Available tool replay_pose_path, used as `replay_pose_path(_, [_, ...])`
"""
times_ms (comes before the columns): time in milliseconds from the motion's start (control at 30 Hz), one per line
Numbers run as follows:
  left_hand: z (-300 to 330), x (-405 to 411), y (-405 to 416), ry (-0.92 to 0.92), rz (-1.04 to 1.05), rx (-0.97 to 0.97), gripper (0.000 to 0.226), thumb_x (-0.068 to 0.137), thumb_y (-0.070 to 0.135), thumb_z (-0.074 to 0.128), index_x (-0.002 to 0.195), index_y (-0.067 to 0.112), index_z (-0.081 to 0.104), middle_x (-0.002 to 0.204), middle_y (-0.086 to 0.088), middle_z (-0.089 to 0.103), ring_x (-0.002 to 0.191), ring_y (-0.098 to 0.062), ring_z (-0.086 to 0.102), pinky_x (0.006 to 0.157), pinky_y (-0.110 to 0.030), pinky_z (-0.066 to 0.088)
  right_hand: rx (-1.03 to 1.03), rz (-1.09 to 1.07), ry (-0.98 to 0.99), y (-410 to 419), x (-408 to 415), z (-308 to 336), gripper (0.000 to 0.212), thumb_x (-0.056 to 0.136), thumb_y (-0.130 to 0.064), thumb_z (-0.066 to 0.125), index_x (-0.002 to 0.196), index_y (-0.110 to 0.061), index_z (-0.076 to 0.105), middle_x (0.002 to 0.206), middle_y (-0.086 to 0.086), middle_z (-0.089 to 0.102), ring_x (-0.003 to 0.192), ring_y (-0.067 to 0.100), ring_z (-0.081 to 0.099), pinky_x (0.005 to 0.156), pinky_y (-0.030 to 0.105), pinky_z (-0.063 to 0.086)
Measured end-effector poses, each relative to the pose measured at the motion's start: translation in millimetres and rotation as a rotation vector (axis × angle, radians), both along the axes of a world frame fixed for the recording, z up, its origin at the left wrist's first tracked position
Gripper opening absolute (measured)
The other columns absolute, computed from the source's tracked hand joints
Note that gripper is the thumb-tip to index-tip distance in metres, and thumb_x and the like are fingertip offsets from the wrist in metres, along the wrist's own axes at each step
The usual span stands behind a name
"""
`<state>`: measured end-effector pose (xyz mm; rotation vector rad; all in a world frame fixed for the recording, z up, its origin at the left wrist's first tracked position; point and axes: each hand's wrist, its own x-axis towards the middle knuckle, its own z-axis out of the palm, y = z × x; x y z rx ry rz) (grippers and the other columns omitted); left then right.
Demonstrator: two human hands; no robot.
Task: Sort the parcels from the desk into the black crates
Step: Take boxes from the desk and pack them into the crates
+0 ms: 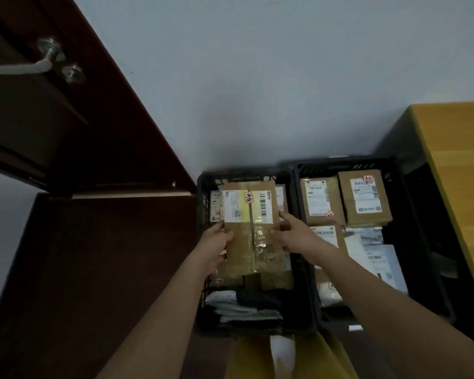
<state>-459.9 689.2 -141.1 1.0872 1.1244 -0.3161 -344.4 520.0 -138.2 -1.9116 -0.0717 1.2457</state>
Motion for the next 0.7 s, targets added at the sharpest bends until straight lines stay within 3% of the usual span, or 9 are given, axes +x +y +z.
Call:
replay_pose_path(100, [-31.1,-6.2,-0.4,0.032,-0.024,-0.046,0.040,0.100,0.006,0.049,0.138,0.018,0.054,0.120,-0.001,0.065,0.109,-0.019,0.061,0.099,-0.047,0.050,-0.039,-0.055,0.007,-2.4,-17.7,-25.6,0.069,0.096,-0.015,0.061,0.154,-0.032,0.027,0.142,-0.002,0.050,0.124,0.021,0.052,0.102,0.038,0.047])
replay_pose_path(233, [-73.3,-10.8,-12.3,0.075,-0.034,-0.108,0.042,0.101,0.005,0.049,0.140,0.020,0.051,0.114,-0.001,0.065,0.097,-0.015,0.063,0.081,-0.035,0.055,-0.083,-0.078,0.017,-12.3,-33.8,-68.4,0.070,0.097,-0.014,0.060,0.154,-0.034,0.024,0.147,-0.005,0.046,0.134,0.020,0.045,0.108,0.037,0.042])
replay_pose_path(300, [-96.3,-13.8,-19.7,0.103,-0.038,-0.130,0.046,0.100,0.005,0.050,0.143,0.022,0.047,0.119,-0.002,0.065,0.099,-0.016,0.063,0.084,-0.035,0.054,-0.110,-0.080,0.035,-19.0,-41.0,-92.8,0.072,0.097,-0.014,0.059,0.155,-0.036,0.022,0.147,-0.005,0.047,0.134,0.020,0.045,0.110,0.040,0.042])
replay_pose_path(433, [-136.6,-25.5,-34.2,0.163,-0.068,-0.150,0.045,0.099,0.010,0.055,0.141,0.022,0.049,0.118,-0.002,0.067,0.100,-0.016,0.065,0.070,-0.030,0.053,-0.171,-0.083,0.063,-33.4,-57.0,-134.1,0.066,0.098,-0.013,0.057,0.153,-0.032,0.026,0.145,-0.004,0.049,0.130,0.019,0.047,0.106,0.037,0.044])
replay_pose_path(567, [-166.3,-35.9,-44.0,0.202,-0.132,-0.108,0.039,0.098,0.011,0.057,0.136,0.019,0.052,0.113,0.001,0.065,0.103,-0.019,0.063,0.087,-0.038,0.055,-0.226,-0.049,0.073,-42.8,-68.7,-161.9,0.062,0.098,-0.013,0.057,0.152,-0.026,0.030,0.142,0.000,0.052,0.121,0.016,0.051,0.099,0.030,0.045])
replay_pose_path(700, [-175.9,-34.4,-52.2,0.241,-0.254,-0.052,0.037,0.098,0.011,0.058,0.134,0.016,0.053,0.109,-0.004,0.063,0.107,-0.024,0.063,0.098,-0.043,0.052,-0.296,0.022,0.054,-51.2,-75.7,-175.6,0.061,0.098,-0.017,0.057,0.152,-0.018,0.029,0.143,0.005,0.051,0.128,0.023,0.050,0.095,0.027,0.042])
